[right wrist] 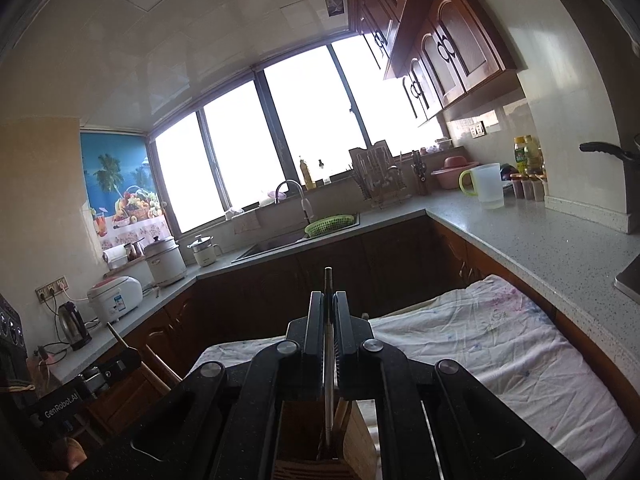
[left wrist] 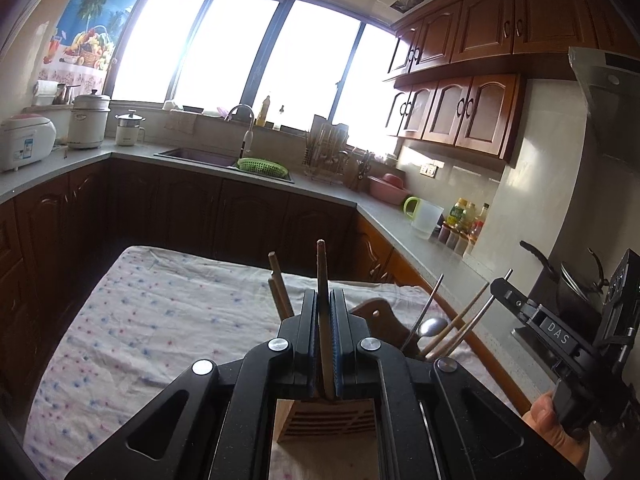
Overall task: Organize utensils
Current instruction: 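Lift both chopsticks and insert them into the wooden holder, then open both grippers to release the chopsticks in the holder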
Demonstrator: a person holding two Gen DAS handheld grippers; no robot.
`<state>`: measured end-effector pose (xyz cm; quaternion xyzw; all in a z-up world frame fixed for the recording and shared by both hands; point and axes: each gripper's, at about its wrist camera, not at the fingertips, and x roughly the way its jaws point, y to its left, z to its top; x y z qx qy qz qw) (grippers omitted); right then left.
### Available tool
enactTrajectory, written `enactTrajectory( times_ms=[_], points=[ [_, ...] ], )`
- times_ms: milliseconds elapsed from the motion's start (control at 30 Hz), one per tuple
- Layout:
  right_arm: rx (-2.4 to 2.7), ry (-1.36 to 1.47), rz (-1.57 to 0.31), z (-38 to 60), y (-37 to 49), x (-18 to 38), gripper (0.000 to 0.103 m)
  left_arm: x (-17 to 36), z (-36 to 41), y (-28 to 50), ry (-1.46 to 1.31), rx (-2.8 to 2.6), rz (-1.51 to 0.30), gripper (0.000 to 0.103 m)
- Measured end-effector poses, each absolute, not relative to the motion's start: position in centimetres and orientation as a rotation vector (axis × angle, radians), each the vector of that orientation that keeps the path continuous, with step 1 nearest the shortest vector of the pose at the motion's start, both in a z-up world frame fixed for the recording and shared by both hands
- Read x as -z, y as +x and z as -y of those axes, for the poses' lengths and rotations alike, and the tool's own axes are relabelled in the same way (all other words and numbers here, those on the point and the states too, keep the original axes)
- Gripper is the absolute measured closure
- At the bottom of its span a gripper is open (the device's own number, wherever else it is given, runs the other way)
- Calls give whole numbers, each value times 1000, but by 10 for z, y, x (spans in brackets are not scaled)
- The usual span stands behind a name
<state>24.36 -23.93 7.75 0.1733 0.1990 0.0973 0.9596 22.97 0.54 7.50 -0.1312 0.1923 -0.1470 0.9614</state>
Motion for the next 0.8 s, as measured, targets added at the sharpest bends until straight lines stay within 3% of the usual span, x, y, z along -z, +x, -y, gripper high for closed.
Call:
enactTrajectory(
  times_ms=[800],
  points=[
    [-209,348,-512,232,242,-53,98,-68,-9,235,-269,313,-457,98]
  ],
)
